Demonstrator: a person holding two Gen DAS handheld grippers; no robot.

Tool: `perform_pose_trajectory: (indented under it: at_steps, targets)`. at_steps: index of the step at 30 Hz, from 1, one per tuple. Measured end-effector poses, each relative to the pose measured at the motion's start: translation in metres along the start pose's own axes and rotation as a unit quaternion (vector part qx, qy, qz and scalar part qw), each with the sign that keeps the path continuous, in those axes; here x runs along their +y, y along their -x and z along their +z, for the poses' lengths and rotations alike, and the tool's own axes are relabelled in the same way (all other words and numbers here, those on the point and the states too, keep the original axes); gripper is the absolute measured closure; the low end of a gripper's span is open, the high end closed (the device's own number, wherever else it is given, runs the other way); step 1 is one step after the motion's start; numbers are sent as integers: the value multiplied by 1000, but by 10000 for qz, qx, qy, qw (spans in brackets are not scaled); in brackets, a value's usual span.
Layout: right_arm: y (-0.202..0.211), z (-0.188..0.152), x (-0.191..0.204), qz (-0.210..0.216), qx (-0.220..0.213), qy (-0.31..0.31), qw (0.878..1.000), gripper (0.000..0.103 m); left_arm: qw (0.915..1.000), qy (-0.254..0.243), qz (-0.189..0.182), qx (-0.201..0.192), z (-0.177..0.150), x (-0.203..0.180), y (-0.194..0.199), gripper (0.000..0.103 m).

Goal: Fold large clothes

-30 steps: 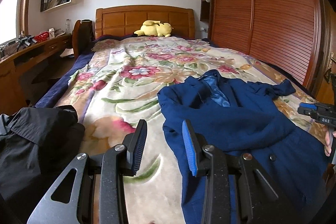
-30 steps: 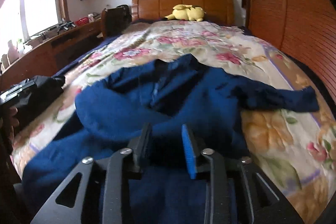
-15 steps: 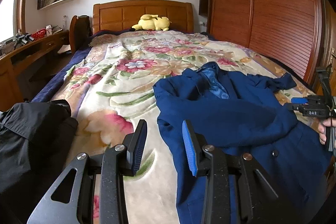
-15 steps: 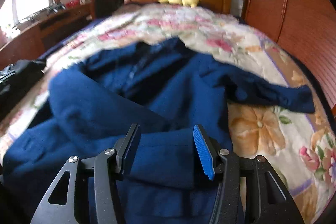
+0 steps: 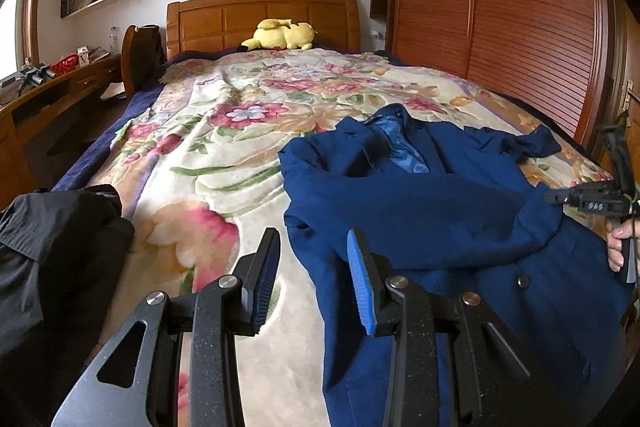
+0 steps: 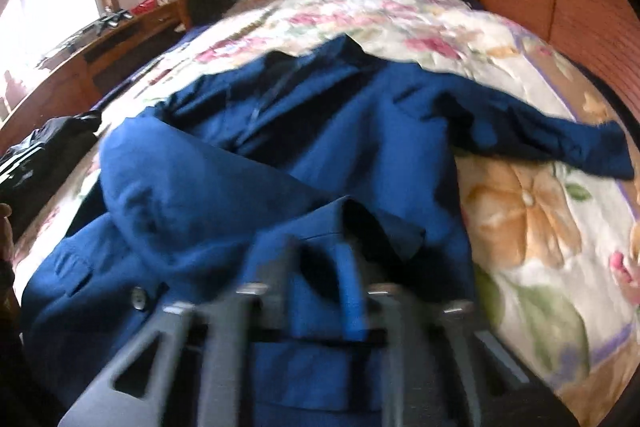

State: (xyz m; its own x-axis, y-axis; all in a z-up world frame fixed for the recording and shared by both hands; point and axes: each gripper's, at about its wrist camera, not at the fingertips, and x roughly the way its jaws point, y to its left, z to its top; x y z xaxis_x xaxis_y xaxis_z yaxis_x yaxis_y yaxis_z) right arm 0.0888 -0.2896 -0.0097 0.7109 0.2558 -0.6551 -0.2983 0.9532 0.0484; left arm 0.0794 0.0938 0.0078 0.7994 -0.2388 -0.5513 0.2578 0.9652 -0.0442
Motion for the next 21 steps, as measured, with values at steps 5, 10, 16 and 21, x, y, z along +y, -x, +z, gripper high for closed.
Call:
perform_pose_trajectory:
  at_steps: [5,10,16,21]
  targets:
    - [32,-20,5,172,-364,150,9991,100,10000,50,-25,43,-1,2,-2,67]
    - [55,-55,9,228,-216,204,9993,101,10000,79,11,50,-1,3,-3,67]
    - [58,-85,13,152,218,322,9991,101,10000,60,-31,60,-1,2,-4,67]
    - [65,-86,15,57,349,413,9985,101,10000,53,-52,66,-1,2,-4,67]
